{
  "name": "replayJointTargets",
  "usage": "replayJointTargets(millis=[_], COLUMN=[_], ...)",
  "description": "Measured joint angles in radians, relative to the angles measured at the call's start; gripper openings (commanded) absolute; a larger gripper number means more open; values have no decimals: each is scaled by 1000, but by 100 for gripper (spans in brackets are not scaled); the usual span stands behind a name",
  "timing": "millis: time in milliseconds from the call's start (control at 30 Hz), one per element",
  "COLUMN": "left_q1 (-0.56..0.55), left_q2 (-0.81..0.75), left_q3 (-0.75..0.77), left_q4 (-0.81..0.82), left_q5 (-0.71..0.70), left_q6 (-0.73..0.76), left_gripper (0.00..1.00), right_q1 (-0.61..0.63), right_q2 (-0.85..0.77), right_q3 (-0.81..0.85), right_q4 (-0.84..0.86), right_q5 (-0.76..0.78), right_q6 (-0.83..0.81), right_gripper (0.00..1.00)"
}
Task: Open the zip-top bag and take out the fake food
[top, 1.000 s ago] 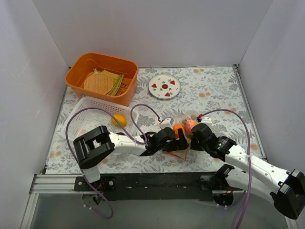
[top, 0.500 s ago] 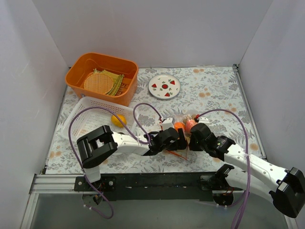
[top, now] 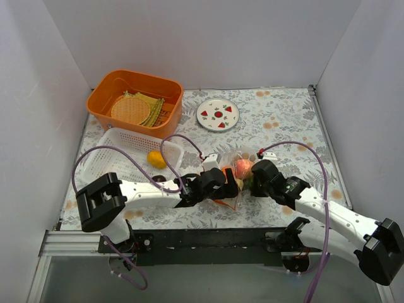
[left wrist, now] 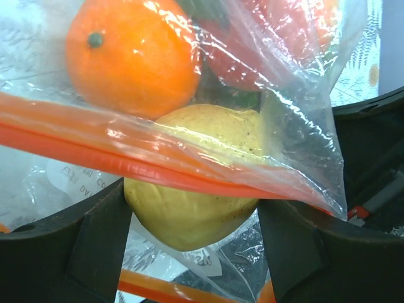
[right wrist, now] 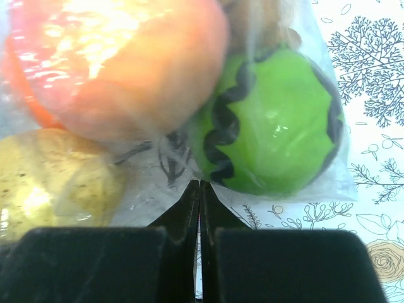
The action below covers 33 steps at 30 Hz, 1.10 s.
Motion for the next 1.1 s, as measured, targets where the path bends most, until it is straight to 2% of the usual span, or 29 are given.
replayJointTargets(millis=[233,333,533,700,733,867,1100], left_q1=[0,0,0,0,0,0,0], left_q2=[-55,-58,-51,-30,-21,15,15], left_q3=[-12,-6,69,94,94,94,93], left_q4=[-131,-182,-307,-339,-342,-346,-345], left_q5=[-61,-86,-125,-129,-129,-124,-118], left_q6=[-27,-18,39,84,89,108,127], left_gripper=[41,50,63,71,75,84,90], right_q1=[-16,-16,-21,-22,-22,-22,-34], right_q2=[12,14,18,24,25,31,50], right_q3=[0,0,0,1,1,14,31], right_q4=[0,1,4,19,20,19,21], right_q5=[0,1,2,-8,-9,-10,-9], right_q6=[-5,-6,-16,-24,-26,-32,-49], right_gripper=[1,1,1,1,1,1,1])
